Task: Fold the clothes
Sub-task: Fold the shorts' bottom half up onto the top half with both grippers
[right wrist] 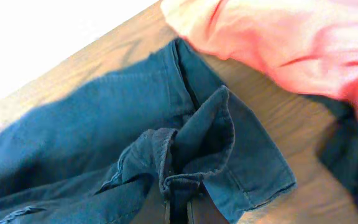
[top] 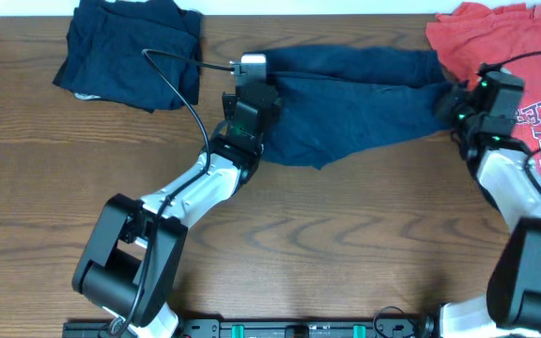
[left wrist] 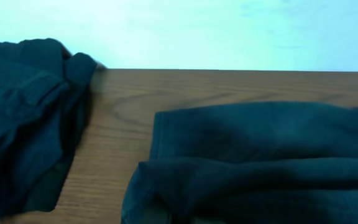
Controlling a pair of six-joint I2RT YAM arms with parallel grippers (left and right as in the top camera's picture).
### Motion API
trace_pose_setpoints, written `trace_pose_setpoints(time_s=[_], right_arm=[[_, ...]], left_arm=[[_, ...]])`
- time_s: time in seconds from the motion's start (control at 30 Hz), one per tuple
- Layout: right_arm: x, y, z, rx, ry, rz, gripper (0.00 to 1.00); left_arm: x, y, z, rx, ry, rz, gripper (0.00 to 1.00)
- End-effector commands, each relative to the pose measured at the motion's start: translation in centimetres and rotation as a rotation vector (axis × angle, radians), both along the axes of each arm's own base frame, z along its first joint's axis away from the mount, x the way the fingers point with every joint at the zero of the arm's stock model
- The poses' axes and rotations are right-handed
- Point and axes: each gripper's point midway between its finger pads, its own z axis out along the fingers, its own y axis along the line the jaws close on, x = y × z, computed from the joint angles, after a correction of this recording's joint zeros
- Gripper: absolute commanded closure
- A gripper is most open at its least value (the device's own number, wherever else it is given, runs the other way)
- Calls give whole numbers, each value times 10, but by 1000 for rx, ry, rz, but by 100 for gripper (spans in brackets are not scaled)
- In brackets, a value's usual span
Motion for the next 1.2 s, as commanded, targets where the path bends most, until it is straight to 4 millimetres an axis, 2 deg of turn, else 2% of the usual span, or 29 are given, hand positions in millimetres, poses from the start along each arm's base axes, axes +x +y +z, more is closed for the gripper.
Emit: trace_pose_setpoints(time_s=[0.0,0.07,0.17,0.33,0.43,0.7,0.9,1.03,1.17], right_arm=[[4,1,-2,-42,2,-1,99],[4,1,5,-43,-10,-1,99],[-3,2,27,-60,-34,10,99],[-30,6,75,-115,-74,42,99],[-53,8,96,-117,-73,41,99],[-129,19,121,-100,8,42,99],[-183,28,136,-62,29,27,99],[-212,34,144,-34,51,25,99],[-224,36,146,-20,77,17,99]], left_arm=[[7,13,13,10,-38,54,95],[5,13,19,18,-42,50,94],[-3,17,34,30,-38,45,94],[-33,32,69,46,-8,44,94],[-59,44,86,65,28,41,94],[-136,53,128,87,63,-35,94],[-182,59,147,93,50,-51,94],[-205,58,156,94,26,-58,94],[-213,46,158,81,17,-91,94]])
